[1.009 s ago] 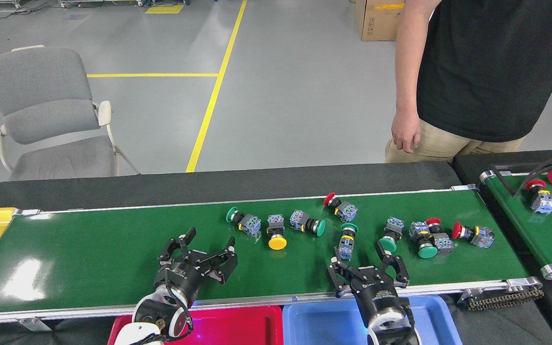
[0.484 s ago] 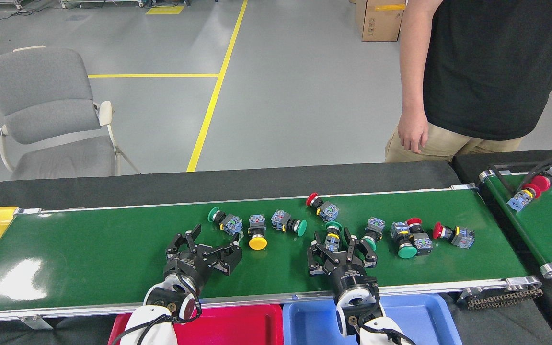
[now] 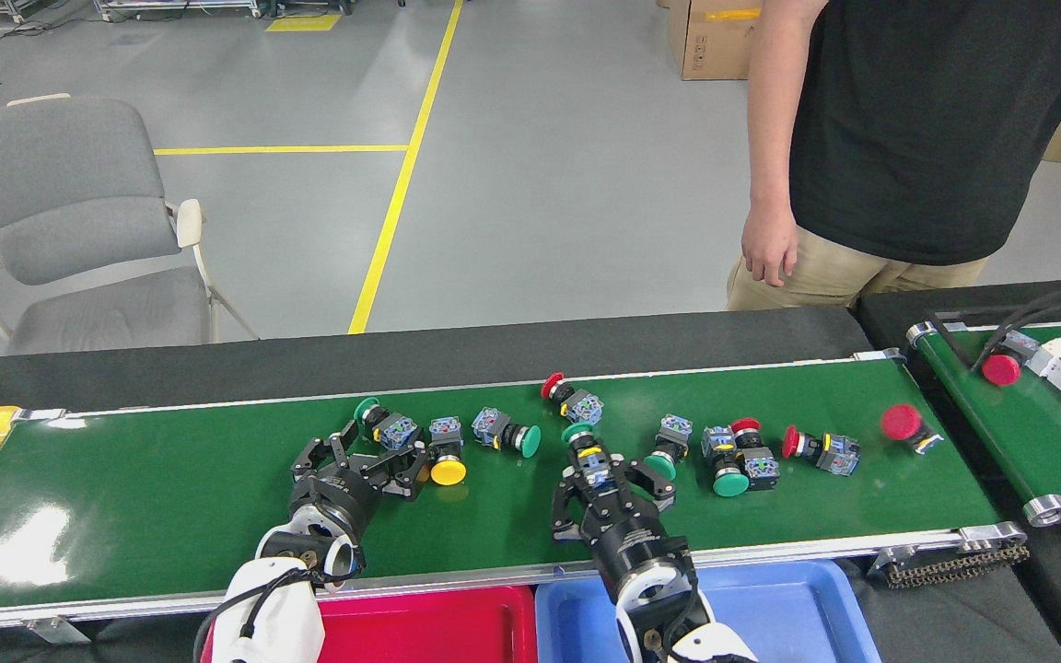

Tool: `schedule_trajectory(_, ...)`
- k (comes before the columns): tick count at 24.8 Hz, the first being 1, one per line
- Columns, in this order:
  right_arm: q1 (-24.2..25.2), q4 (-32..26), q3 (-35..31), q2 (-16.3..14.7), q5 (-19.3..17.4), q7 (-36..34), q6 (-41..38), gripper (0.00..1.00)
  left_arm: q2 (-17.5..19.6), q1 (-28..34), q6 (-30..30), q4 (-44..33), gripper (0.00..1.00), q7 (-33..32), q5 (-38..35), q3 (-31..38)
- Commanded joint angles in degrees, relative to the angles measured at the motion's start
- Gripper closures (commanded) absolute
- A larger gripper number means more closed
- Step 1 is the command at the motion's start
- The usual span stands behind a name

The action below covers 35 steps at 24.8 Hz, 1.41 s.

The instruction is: Pick switch part from conveyor to tray

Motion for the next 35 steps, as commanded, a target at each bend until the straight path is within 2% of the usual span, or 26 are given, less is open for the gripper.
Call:
schedule_trajectory(1, 1.3, -3.9, 3.4, -0.8, 0.3, -0.7, -2.9, 0.90, 0.4, -1.2, 0.3, -0.4, 0.27, 0.9, 0.2, 1.0)
schedule_trajectory(2, 2.1, -4.8, 5.3, -1.1, 0.3, -0.8, -3.2, 0.88, 0.4, -1.2, 0.2, -0.4, 0.32, 1.2, 0.2, 1.4)
schedule_trajectory(3, 3.0, -5.5, 7.9, -1.4, 0.3, -0.9, -3.2, 0.74, 0.4, -1.2, 0.2, -0.4, 0.42, 1.7, 0.2, 1.9)
schedule_trajectory(5, 3.5, -5.3, 11.1, -1.2, 0.3, -1.9, -2.8, 0.00, 0.4, -1.2, 0.2, -0.4, 0.57, 1.9, 0.2, 2.1)
schedule_trajectory(6, 3.5, -5.2, 12.2, -1.2, 0.3, -2.5, -2.9, 0.00, 0.4, -1.1, 0.0, -0.4, 0.66, 1.9, 0.3, 2.1)
schedule_trajectory(7, 3.5, -5.3, 12.7, -1.2, 0.3, -2.6, -3.1, 0.00, 0.4, -0.9, 0.0, -0.4, 0.70, 2.0, 0.4, 2.1)
schedule_trajectory(13, 3.9, -7.6, 11.7, -1.6, 0.0, -3.0, -2.6, 0.00, 0.7, -0.1, -0.4, -0.4, 0.77, 2.3, 1.0, 2.1)
schedule_trajectory(15, 6.2, -11.4, 6.5, -4.1, -0.3, -4.3, -1.7, 0.00, 2.0, 0.6, -0.8, -0.8, 0.79, 3.2, 1.1, 2.6)
schedule_trajectory(17, 11.3, -14.9, -1.5, -5.4, -0.3, -5.5, -1.3, 0.00, 3.4, 1.0, -1.7, -1.4, 0.81, 4.1, 1.7, 2.7)
schedule_trajectory(20, 19.2, -18.2, -14.7, -5.4, -0.4, -8.3, -1.3, 0.00, 6.9, 2.8, -7.4, -6.4, 0.87, 4.1, 5.1, 3.0)
schedule_trajectory(23, 24.9, -18.2, -23.9, -5.6, -0.4, -9.3, -1.6, 0.00, 11.1, 8.9, -13.5, -15.8, 0.90, 4.1, 8.9, 2.9)
schedule_trajectory(25, 26.3, -18.0, -27.6, -5.5, -0.5, -9.3, -1.6, 0.00, 13.0, 15.4, -21.0, -24.8, 0.89, 4.1, 11.3, 3.0)
schedule_trajectory(28, 25.7, -17.7, -29.8, -5.2, -1.0, -9.0, -1.3, 0.00, 14.3, 26.8, -33.7, -37.6, 0.88, 4.0, 15.4, 4.5)
schedule_trajectory(30, 24.9, -17.7, -29.8, -5.2, -1.8, -8.8, -1.2, 0.00, 14.0, 34.4, -33.7, -44.4, 0.79, 4.0, 16.4, 5.1)
schedule_trajectory(31, 24.6, -17.6, -29.9, -5.2, -1.8, -8.7, -1.1, 0.00, 13.7, 36.7, -33.7, -45.5, 0.71, 4.0, 16.7, 5.1)
schedule_trajectory(32, 24.5, -17.5, -30.1, -5.4, -1.8, -8.7, -1.1, 0.00, 13.7, 38.2, -33.7, -45.4, 0.67, 4.0, 17.2, 5.1)
schedule_trajectory(33, 24.2, -17.3, -30.1, -5.4, -1.8, -8.5, -0.9, 0.00, 13.5, 39.1, -33.7, -45.3, 0.56, 3.9, 17.2, 5.0)
schedule_trajectory(34, 23.6, -17.2, -30.1, -5.4, -1.8, -8.5, -0.9, 0.00, 13.3, 39.4, -33.7, -45.2, 0.38, 3.9, 17.2, 5.0)
schedule_trajectory(35, 22.8, -16.6, -29.8, -5.9, -1.8, -8.4, -1.3, 0.00, 12.2, 39.5, -33.7, -45.1, 0.10, 3.9, 17.2, 5.0)
